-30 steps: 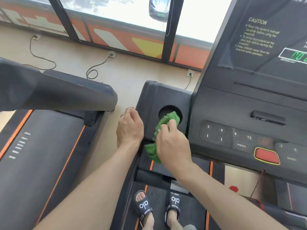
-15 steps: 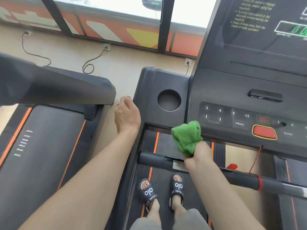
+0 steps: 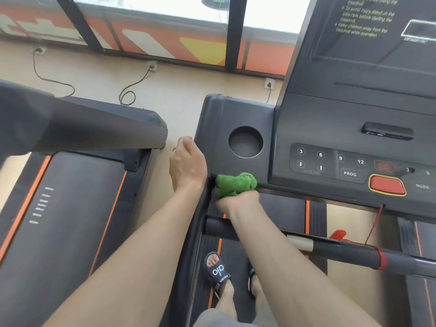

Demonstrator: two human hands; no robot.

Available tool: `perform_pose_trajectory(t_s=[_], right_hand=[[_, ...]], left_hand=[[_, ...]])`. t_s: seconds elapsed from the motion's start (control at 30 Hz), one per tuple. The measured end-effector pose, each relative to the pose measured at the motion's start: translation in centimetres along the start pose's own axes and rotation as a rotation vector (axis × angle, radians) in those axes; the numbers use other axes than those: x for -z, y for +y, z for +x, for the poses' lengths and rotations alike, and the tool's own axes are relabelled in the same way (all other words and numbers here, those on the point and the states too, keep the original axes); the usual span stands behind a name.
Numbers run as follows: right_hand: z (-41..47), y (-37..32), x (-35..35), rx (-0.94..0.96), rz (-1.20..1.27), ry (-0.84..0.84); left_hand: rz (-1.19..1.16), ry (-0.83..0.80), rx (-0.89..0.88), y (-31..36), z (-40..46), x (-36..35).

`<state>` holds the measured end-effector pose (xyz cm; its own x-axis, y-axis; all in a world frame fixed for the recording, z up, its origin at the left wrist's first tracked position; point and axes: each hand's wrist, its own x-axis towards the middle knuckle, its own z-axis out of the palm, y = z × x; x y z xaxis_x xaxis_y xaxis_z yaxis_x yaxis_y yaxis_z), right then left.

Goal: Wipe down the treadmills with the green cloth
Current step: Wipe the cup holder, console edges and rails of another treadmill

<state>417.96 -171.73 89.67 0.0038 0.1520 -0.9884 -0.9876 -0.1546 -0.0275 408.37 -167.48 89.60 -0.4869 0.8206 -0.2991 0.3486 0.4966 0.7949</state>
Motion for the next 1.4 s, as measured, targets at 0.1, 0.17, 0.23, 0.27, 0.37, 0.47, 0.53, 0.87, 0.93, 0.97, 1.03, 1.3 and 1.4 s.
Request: perform_pose_trajectory(t_s=[0.1,0.17,0.23,0.27,0.37,0.47,0.53,0.87,0.93,0.97,1.03,1.3,1.4], right_hand=[[0.3,1.4,-0.9,-0.037,-0.017,0.029],[0.3,-1.1,0.2,-0.019,0.057,0.017],[0.5,-4.7,1.8,0.055,0.132,0.031],[0.3,-6.2,2.5,0.088,0.148,0.031],[0.0,-7.1,3.4,0.211,0.019,-0.017],[-0.2,-3.4,4.5,0.382,-0.474,-0.073],[-0.6,-1.2,5.5,0.757,-1.100,-0.079],[-2.2,0.0,10.9,1.649,-2.769,-0.454],[-1.8,0.9,9.4,1.684,-2.806,-0.430],[-1.8,1.2,8.5,1.602,-2.801,-0.465],[-1.7,0.8,6.4,1.296,-2.773,-0.502],[0.4,-3.4,0.8,-0.327,-2.396,-0.452],[0.6,-3.4,1.6,-0.052,-2.441,-0.552]], left_hand=[[-0.002,0.006,-0.009,-0.2,0.2,0.0],[-0.006,-0.003,-0.006,-0.3,0.2,0.0],[-0.013,-0.001,-0.003,-0.4,0.2,0.0],[-0.015,-0.001,-0.001,-0.3,0.2,0.0],[-0.014,-0.003,0.009,-0.3,0.4,-0.2],[-0.025,-0.001,0.015,-0.3,0.5,-0.2],[-0.025,-0.004,0.011,-0.4,0.5,-0.1],[0.001,-0.005,-0.013,-0.6,0.5,-0.2],[0.004,-0.005,-0.018,-0.4,0.4,0.0],[0.006,-0.008,-0.020,-0.3,0.3,0.0],[0.005,-0.011,-0.027,-0.3,0.2,0.0],[0.055,0.030,-0.127,-0.1,0.2,-0.2],[0.073,0.064,-0.216,-0.2,0.3,-0.3]])
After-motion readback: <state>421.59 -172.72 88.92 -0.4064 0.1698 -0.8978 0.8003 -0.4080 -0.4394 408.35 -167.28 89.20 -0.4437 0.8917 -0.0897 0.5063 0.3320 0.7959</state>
